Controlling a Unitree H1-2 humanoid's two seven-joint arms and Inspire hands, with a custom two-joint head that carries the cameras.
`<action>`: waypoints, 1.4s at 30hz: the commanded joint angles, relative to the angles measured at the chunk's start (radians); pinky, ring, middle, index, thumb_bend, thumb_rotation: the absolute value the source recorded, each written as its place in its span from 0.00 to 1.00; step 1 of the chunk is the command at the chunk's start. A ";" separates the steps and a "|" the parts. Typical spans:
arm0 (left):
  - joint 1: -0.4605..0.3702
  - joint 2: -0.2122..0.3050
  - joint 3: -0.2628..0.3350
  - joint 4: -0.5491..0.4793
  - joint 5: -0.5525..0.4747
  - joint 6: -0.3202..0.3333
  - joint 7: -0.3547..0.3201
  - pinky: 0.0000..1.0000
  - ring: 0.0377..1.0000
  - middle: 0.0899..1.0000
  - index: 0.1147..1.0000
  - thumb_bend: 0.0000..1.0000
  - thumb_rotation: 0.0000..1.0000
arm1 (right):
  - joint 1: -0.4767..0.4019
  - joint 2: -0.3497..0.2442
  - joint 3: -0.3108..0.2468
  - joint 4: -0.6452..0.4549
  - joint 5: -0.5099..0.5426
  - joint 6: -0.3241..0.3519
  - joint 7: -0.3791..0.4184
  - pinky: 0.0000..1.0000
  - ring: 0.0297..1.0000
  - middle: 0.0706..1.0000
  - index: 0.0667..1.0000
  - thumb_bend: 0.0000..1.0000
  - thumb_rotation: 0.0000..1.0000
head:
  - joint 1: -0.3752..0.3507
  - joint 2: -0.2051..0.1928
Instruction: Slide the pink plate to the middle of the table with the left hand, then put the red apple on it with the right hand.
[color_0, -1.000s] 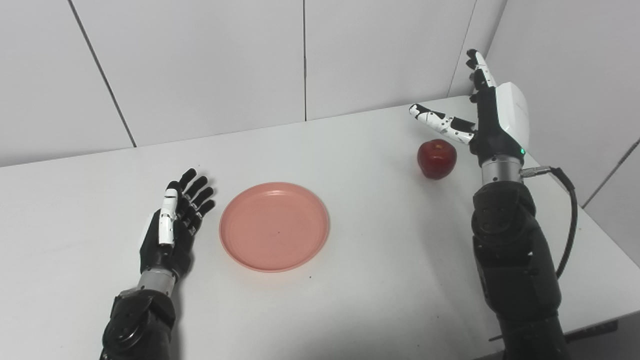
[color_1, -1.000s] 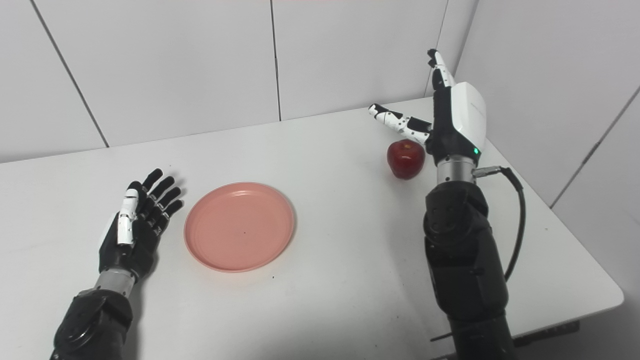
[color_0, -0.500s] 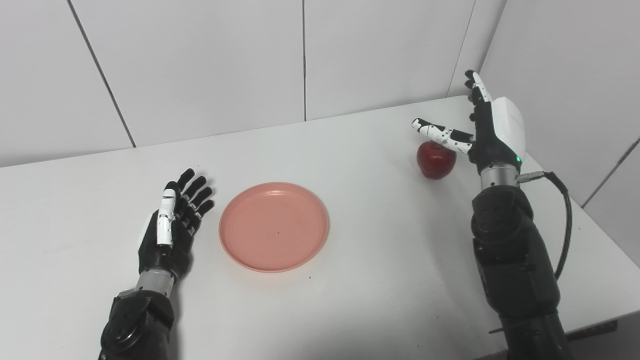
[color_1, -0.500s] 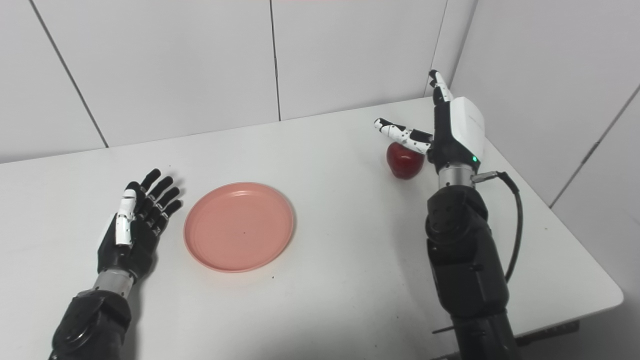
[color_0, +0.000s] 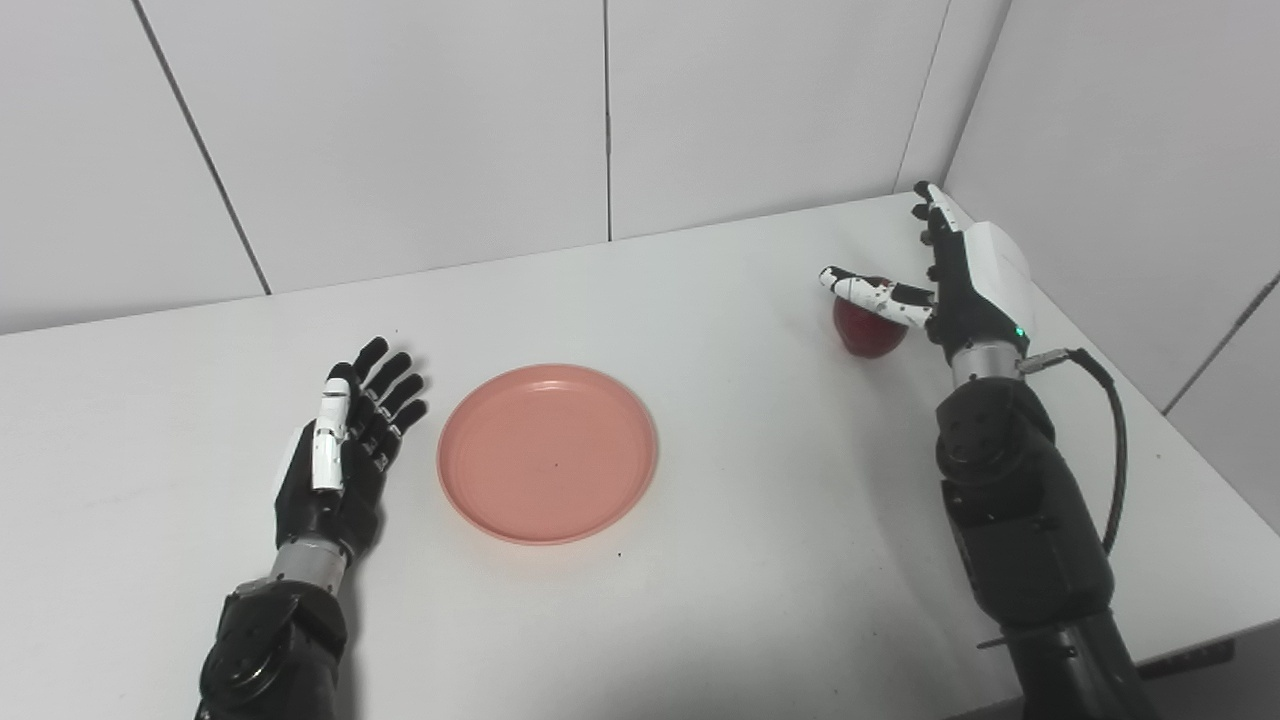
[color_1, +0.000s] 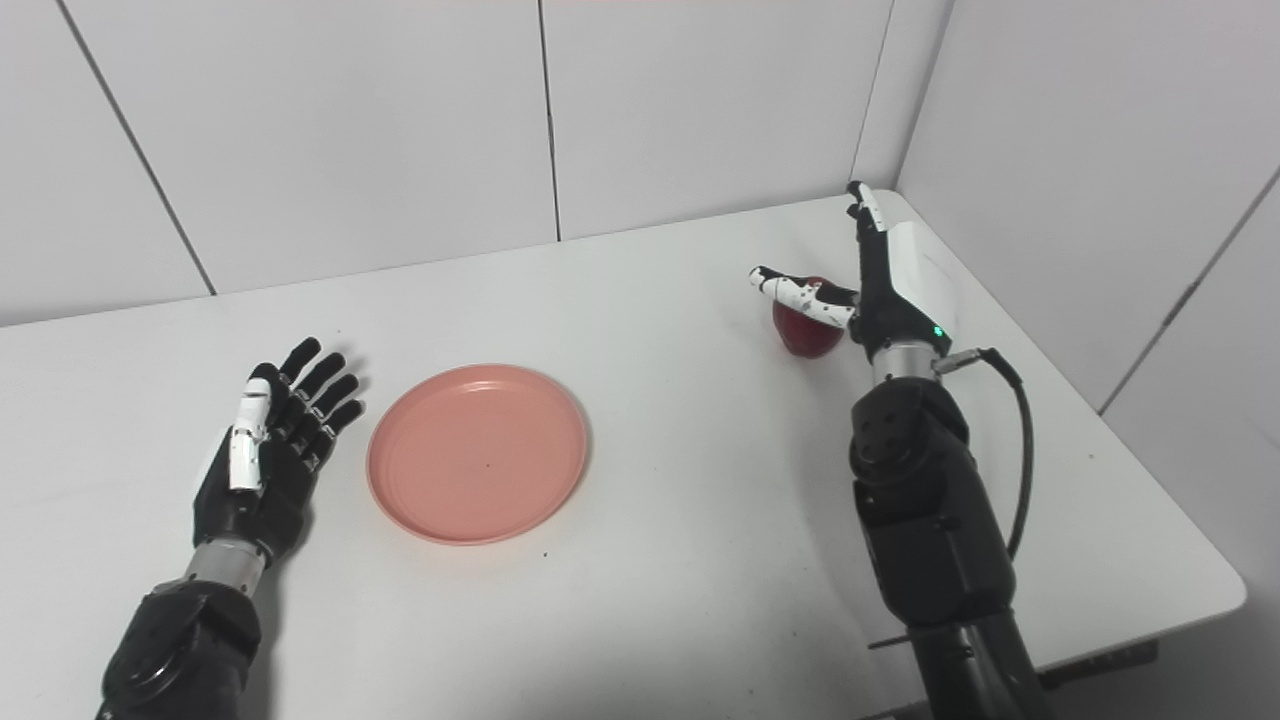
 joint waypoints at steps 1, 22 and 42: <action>0.001 0.006 0.000 0.004 -0.001 0.019 0.004 0.89 0.88 0.89 0.87 0.41 1.00 | -0.043 -0.035 0.003 -0.011 0.001 -0.020 -0.023 0.71 0.84 0.90 0.94 1.00 0.56 | 0.000 0.000; 0.009 0.008 -0.006 -0.016 -0.002 0.034 0.005 0.88 0.88 0.88 0.87 0.42 1.00 | -0.054 -0.068 0.023 0.064 0.003 -0.006 -0.015 0.71 0.84 0.89 0.93 1.00 0.58 | 0.008 0.014; 0.015 0.007 -0.006 -0.032 0.001 0.048 0.011 0.87 0.87 0.87 0.86 0.41 1.00 | -0.052 -0.075 0.033 0.080 0.030 -0.001 0.009 0.72 0.85 0.91 0.94 1.00 0.53 | 0.010 0.023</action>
